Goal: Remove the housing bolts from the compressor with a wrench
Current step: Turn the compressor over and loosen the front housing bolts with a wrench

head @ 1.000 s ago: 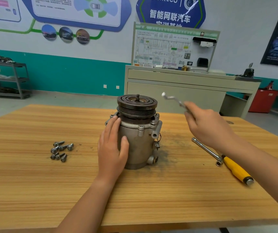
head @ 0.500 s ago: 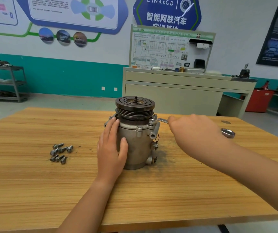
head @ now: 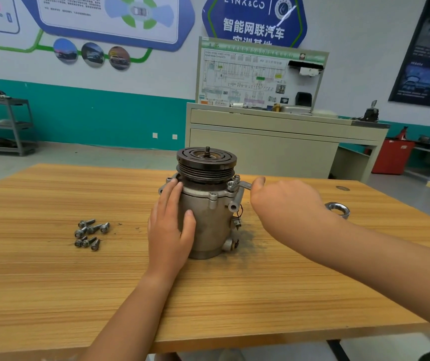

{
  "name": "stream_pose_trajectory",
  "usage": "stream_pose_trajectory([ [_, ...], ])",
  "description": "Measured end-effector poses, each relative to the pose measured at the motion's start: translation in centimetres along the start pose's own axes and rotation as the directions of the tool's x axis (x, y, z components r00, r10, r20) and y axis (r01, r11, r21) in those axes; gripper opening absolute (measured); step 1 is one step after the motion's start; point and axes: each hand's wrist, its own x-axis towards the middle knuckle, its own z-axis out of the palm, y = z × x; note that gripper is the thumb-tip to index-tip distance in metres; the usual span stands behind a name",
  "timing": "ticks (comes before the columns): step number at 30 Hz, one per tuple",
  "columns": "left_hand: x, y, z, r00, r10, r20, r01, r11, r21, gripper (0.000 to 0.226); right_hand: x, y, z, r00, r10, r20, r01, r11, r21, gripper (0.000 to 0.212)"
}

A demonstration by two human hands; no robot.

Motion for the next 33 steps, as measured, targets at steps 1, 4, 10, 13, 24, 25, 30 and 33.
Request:
stream_pose_trajectory([
  [1, 0.0, 0.0, 0.0, 1.0, 0.001, 0.001, -0.001, 1.0, -0.001, 0.06, 0.1, 0.2, 0.2, 1.0, 0.007, -0.012, -0.007, 1.0, 0.01, 0.046],
  [4, -0.1, 0.1, -0.1, 1.0, 0.002, 0.003, -0.002, 1.0, -0.01, 0.059, 0.4, 1.4, 0.8, 0.998, 0.039, -0.042, -0.037, 0.998, 0.051, 0.026],
  [10, 0.1, 0.0, 0.0, 1.0, 0.0, 0.0, 0.0, 1.0, -0.01, 0.058, 0.7, 1.5, 0.9, 0.99, -0.059, -0.129, 0.047, 0.994, -0.096, 0.04],
  [13, 0.1, 0.0, 0.0, 1.0, -0.002, 0.003, 0.002, 1.0, -0.009, 0.058, 1.2, 1.6, 0.7, 0.992, -0.062, -0.108, 0.05, 0.993, -0.102, 0.025],
  [24, 0.2, 0.0, -0.1, 1.0, 0.001, -0.006, -0.001, 1.0, -0.015, 0.058, 2.2, 3.1, 1.4, 0.986, -0.106, -0.128, 0.091, 0.989, -0.118, 0.026],
  [25, 0.2, 0.1, -0.1, 1.0, 0.006, -0.007, -0.006, 1.0, -0.015, 0.057, 2.4, 3.5, 1.3, 0.984, -0.123, -0.126, 0.109, 0.988, -0.11, 0.028],
  [30, 0.3, 0.0, 0.0, 1.0, 0.022, -0.013, -0.022, 1.0, -0.02, 0.055, 2.7, 4.9, 1.9, 0.983, -0.155, -0.095, 0.163, 0.984, 0.078, 0.044],
  [33, 0.3, 0.0, 0.0, 1.0, 0.025, -0.019, -0.025, 1.0, -0.016, 0.055, 2.5, 4.8, 2.7, 0.979, -0.157, -0.127, 0.166, 0.984, 0.062, 0.044],
])
